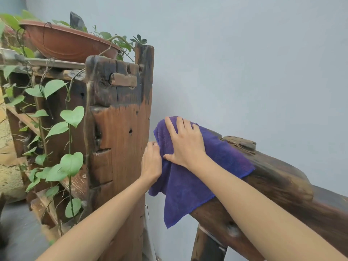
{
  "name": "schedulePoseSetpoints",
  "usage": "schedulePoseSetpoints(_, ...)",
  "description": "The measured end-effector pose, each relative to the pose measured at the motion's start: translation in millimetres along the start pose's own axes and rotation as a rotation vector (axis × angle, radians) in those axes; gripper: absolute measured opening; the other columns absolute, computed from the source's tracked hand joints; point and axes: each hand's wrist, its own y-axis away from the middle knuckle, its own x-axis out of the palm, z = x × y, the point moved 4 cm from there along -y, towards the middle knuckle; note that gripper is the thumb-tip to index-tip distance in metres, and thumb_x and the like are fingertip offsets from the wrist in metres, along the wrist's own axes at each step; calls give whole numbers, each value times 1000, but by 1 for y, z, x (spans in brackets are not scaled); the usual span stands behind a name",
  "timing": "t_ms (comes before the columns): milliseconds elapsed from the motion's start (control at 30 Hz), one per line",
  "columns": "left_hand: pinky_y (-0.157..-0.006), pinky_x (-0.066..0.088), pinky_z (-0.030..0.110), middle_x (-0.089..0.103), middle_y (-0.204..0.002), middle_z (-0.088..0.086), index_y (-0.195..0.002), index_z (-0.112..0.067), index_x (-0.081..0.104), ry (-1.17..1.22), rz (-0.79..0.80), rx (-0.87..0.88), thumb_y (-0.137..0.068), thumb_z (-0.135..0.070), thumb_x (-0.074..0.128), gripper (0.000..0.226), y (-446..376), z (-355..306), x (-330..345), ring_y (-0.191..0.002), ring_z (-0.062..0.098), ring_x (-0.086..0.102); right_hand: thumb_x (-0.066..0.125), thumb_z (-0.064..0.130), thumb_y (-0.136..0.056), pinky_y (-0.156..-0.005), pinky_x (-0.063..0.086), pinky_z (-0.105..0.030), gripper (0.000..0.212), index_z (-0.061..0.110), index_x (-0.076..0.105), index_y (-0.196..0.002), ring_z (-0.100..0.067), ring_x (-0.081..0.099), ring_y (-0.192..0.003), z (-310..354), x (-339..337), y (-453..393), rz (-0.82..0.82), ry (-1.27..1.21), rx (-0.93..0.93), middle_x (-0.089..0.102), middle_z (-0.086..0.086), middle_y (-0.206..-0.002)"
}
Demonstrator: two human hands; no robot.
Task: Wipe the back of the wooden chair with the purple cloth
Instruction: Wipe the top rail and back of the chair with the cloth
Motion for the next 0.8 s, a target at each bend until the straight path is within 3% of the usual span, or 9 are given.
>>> schedulePoseSetpoints(67, -96, 42, 37, 48, -130, 2, -125, -19, 50, -100, -146, 214, -102, -33, 34, 31, 21, -13, -9, -118, 22, 52, 51, 75, -83, -119, 22, -55, 111, 12, 4, -162, -44, 14, -152, 4, 6, 22, -44, 81, -84, 7, -30, -164)
schedulePoseSetpoints(133, -113, 34, 33, 38, -150, 6, -142, -12, 43, -162, -180, 493, -100, -25, 42, 44, 36, -28, -14, -139, 19, 39, 37, 70, -92, -123, 4, -55, 99, 11, 0, -162, -45, -11, -153, 7, 16, 47, -75, 135, -173, -14, -31, -164)
schedulePoseSetpoints(234, -124, 21, 37, 26, -165, 6, -154, -8, 34, -373, 41, 775, -101, -22, 43, 56, 60, -42, 0, -154, 21, 19, 40, 61, -94, -125, -3, -51, 94, 4, 5, -160, -41, -15, -154, 14, 44, 88, 1, -8, -242, -8, -30, -165)
schedulePoseSetpoints(300, -126, 17, 44, 12, -170, 2, -159, -12, 24, -486, 219, 791, -104, -27, 38, 59, 77, -31, 16, -157, 20, 4, 59, 44, -89, -125, 9, -52, 88, 2, 24, -158, -36, -2, -156, 21, 71, 116, 87, -356, -288, 15, -28, -165)
schedulePoseSetpoints(367, -127, 12, 42, -4, -171, -3, -162, -18, 12, -494, 306, 706, -107, -31, 34, 61, 92, -9, 28, -157, 16, -7, 69, 29, -86, -123, 18, -52, 79, 1, 38, -153, -30, 1, -155, 23, 94, 142, 167, -590, -291, 24, -26, -163)
schedulePoseSetpoints(467, -127, 7, 35, -19, -169, -1, -162, -18, -1, -548, 304, 626, -107, -42, 22, 64, 116, 25, 43, -156, 18, -14, 62, 23, -90, -128, 6, -41, 77, 2, 31, -156, -29, 1, -157, 13, 102, 173, 271, -598, -319, 14, -20, -167)
schedulePoseSetpoints(534, -124, 2, 22, -23, -168, 3, -161, -15, -4, -564, 302, 607, -106, -47, 14, 66, 134, 36, 56, -156, 21, -15, 59, 20, -92, -128, 4, -37, 75, 1, 27, -157, -26, 3, -157, 5, 99, 189, 287, -588, -336, 13, -17, -168)
schedulePoseSetpoints(634, -114, -4, 3, -19, -168, 2, -161, -14, -1, -508, 307, 580, -106, -43, 22, 67, 159, 32, 74, -156, 18, -14, 59, 18, -92, -127, 3, -31, 71, -2, 32, -155, -27, 14, -155, -13, 87, 211, 254, -582, -329, 25, -19, -165)
schedulePoseSetpoints(801, -125, -2, 24, -12, -170, 4, -161, -12, 1, -449, 334, 692, -104, -34, 30, 67, 183, 3, 109, -157, 22, -8, 65, 14, -89, -127, 9, -32, 67, -7, 41, -149, -31, 27, -151, -53, 56, 237, 141, -542, -295, 36, -22, -159)
